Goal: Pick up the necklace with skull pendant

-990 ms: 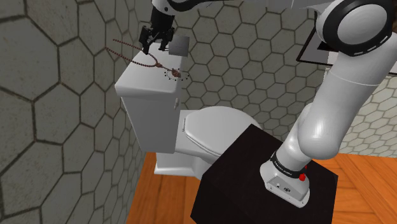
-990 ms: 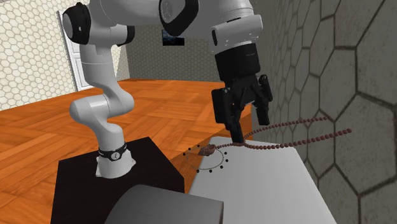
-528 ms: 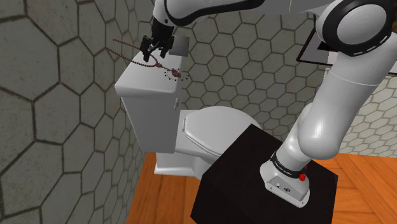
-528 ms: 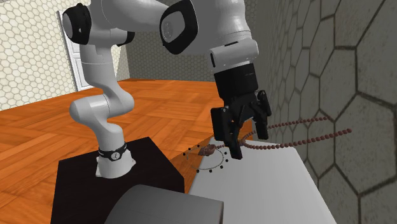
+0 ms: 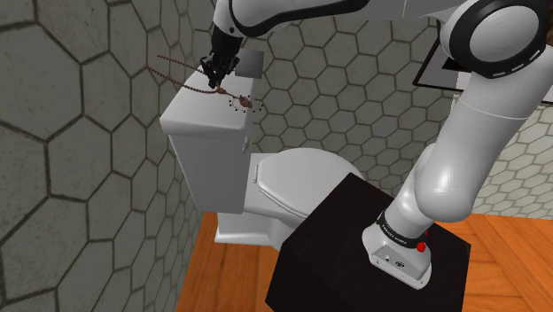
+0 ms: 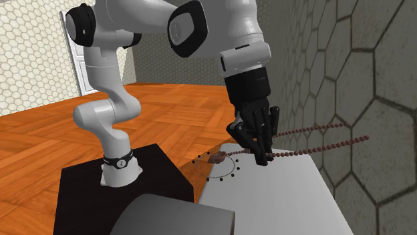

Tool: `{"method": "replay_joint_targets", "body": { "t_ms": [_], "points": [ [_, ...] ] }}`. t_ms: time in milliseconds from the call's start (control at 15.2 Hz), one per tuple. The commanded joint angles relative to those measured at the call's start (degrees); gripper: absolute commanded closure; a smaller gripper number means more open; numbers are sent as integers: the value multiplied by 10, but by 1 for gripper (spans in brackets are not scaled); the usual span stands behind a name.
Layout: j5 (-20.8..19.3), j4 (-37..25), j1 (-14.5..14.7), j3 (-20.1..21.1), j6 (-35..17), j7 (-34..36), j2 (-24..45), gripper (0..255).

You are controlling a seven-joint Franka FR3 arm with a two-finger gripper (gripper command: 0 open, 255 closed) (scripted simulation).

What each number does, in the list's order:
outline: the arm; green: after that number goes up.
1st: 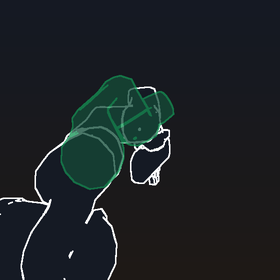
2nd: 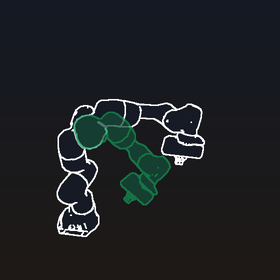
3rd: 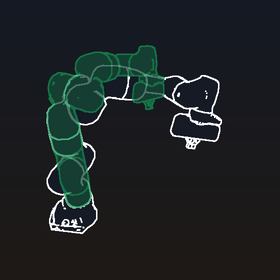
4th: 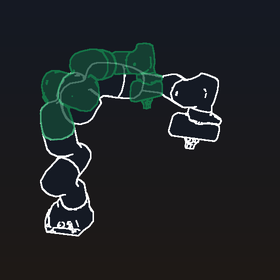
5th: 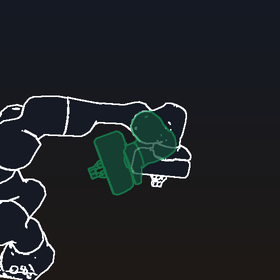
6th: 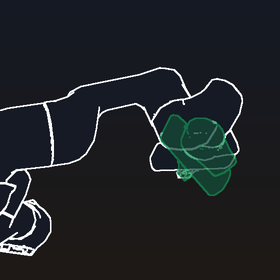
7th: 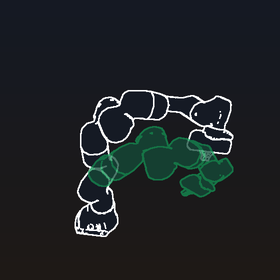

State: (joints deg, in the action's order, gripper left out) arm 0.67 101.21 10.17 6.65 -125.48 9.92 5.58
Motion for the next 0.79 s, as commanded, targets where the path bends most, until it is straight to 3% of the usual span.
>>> {"method": "replay_joint_targets", "body": {
  "t_ms": [0,726],
  "points": [
    [0,0,0,0,0,0,0,255],
    [-1,-76,1,0,77,2,-1,255]
  ]
}}
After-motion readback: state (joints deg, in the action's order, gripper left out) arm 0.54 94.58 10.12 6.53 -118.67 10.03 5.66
